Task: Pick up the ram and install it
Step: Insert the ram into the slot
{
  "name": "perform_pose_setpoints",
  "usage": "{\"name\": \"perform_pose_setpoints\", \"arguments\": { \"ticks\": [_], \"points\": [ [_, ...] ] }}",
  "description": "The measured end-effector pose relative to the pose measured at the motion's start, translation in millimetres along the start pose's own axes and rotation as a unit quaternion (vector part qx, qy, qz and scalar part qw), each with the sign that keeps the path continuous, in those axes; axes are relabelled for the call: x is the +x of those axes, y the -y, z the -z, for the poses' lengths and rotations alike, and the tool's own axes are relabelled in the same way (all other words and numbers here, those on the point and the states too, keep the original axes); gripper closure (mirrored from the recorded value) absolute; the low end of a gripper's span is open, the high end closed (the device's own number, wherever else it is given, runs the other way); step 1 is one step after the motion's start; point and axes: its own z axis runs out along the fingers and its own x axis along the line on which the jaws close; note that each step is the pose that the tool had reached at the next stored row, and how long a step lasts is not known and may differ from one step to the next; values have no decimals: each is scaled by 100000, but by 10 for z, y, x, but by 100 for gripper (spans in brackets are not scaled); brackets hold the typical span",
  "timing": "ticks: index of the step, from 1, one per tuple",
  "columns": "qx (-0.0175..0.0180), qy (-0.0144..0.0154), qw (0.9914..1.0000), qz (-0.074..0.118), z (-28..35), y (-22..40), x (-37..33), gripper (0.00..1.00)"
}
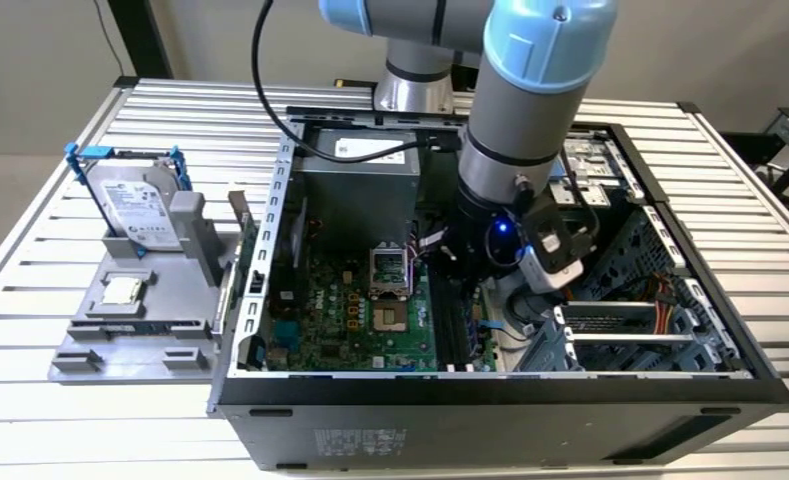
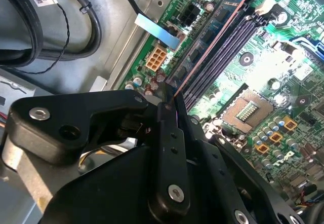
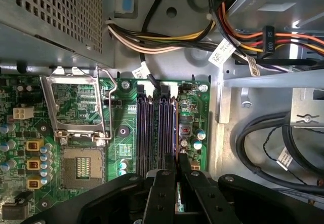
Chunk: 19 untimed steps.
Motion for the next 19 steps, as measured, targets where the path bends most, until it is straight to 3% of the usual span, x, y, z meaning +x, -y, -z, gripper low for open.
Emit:
{"name": "perform_pose_setpoints", "arguments": {
  "ticks": [19],
  "points": [
    [103, -215, 100000, -48, -15, 8, -3, 100]
  ]
}}
